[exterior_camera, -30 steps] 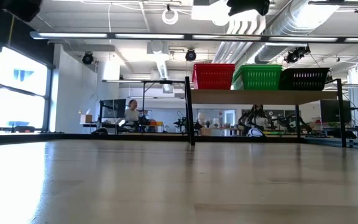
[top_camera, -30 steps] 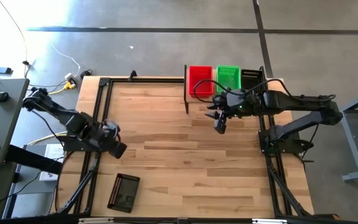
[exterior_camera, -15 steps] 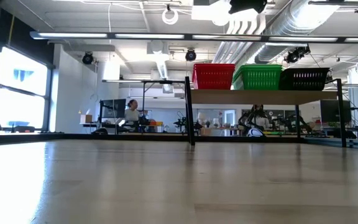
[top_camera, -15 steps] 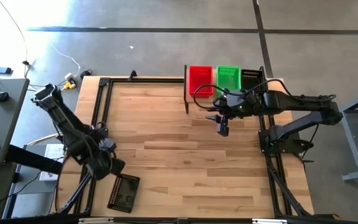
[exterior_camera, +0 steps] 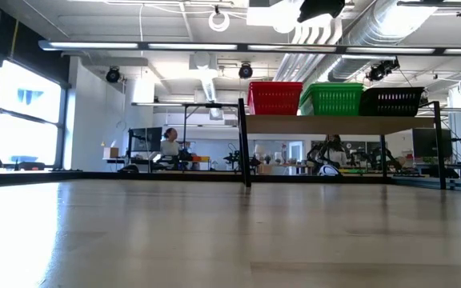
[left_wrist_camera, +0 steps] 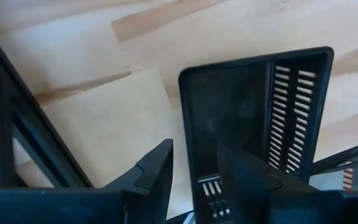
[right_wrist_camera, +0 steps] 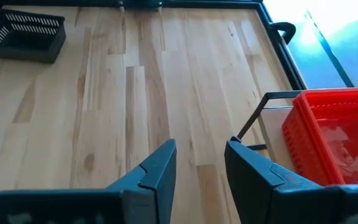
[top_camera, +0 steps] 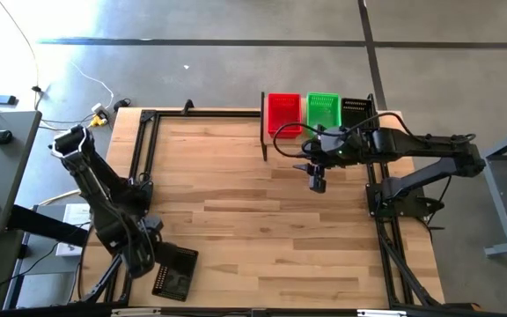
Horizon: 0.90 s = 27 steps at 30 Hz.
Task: Stack baskets on shelf by color
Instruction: Stack the black bin on top of the black bin
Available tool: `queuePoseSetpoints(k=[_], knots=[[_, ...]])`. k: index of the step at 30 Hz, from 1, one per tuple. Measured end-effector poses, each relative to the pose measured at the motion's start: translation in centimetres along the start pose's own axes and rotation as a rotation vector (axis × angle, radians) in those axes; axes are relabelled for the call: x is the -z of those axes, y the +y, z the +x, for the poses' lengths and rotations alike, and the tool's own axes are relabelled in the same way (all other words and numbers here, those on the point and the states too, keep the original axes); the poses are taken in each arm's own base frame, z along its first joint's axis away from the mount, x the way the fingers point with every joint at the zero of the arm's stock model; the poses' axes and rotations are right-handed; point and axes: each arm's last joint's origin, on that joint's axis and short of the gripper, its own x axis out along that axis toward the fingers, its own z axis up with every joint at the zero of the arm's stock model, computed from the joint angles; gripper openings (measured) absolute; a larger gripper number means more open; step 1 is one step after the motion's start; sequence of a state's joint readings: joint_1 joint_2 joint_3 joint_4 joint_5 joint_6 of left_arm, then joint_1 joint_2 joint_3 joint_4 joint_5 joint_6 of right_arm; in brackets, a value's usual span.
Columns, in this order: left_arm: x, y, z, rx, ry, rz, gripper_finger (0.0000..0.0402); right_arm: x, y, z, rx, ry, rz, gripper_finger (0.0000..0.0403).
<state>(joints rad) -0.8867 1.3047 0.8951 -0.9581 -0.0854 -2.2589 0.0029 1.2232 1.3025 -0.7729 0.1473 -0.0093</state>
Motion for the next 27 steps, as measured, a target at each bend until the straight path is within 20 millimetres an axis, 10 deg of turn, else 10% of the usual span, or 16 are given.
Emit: queuePoseSetpoints(k=[27], knots=[[0.5, -2.7, 5.9, -0.149, 0.004, -0.099, 0.0110, 0.2, 0.0, 0.0, -0.001, 0.017, -0.036, 0.0123]])
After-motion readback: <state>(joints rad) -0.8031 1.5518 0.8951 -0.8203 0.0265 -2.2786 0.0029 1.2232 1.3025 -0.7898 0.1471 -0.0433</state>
